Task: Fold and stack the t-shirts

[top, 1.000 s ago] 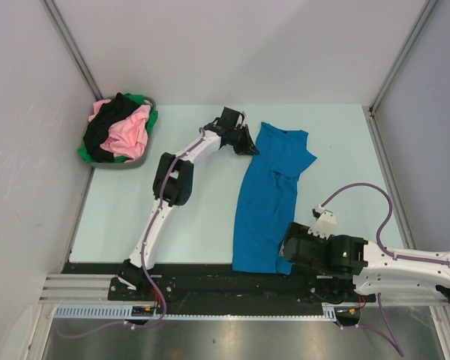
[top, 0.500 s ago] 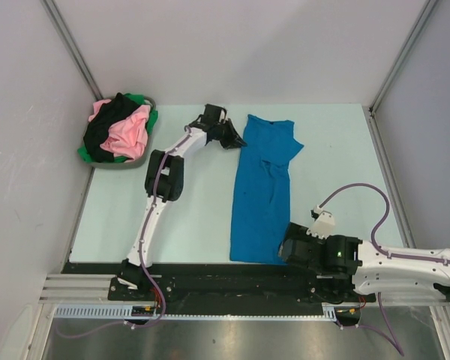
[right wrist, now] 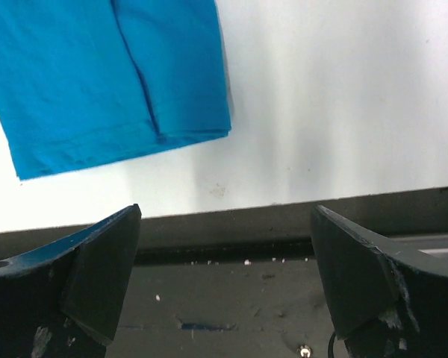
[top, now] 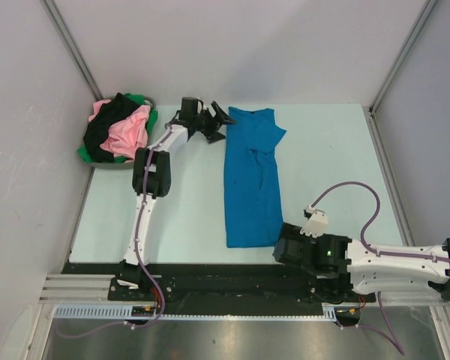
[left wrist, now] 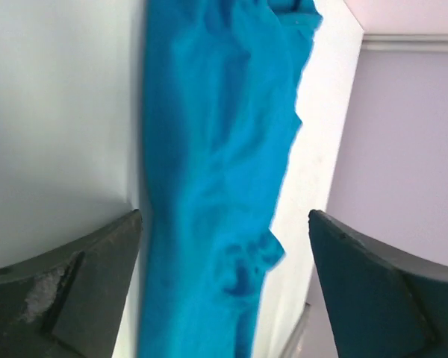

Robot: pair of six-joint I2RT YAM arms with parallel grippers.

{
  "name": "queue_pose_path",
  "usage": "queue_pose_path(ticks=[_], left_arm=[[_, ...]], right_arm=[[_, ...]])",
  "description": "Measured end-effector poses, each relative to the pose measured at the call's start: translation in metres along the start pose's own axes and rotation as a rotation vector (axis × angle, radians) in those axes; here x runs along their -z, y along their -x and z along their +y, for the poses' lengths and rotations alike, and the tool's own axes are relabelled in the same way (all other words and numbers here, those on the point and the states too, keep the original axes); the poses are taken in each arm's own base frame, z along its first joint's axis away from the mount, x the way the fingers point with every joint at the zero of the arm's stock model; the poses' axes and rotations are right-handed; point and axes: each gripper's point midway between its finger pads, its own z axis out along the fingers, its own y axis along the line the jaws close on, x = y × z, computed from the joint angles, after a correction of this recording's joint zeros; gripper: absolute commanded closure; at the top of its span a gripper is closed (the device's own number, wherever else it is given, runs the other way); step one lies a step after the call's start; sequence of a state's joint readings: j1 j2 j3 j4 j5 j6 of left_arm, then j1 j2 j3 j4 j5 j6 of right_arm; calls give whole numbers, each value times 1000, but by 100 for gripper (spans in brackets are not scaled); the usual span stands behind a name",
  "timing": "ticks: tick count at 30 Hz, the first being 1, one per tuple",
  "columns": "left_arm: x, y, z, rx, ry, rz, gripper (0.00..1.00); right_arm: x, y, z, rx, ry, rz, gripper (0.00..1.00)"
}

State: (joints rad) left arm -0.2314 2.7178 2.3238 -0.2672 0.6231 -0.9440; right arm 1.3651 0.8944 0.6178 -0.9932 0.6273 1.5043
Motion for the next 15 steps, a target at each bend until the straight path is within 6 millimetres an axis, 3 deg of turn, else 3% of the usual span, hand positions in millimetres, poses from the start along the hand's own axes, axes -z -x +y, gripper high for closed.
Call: queue_pose_path(ticks=[2, 5, 9, 15], left_arm=[[13, 0, -16, -28, -24, -19, 0], [31, -19, -6, -34, 36, -14, 0], [72, -67, 14, -27, 154, 26, 0], [148, -165, 32, -80, 285, 78, 0]], right_arm=[[-5, 3, 0, 18, -16, -13, 0], [-13, 13, -2, 32, -43, -38, 1], [-29, 31, -5, 31, -95, -72, 0], [-61, 53, -9, 13, -117, -75, 1]])
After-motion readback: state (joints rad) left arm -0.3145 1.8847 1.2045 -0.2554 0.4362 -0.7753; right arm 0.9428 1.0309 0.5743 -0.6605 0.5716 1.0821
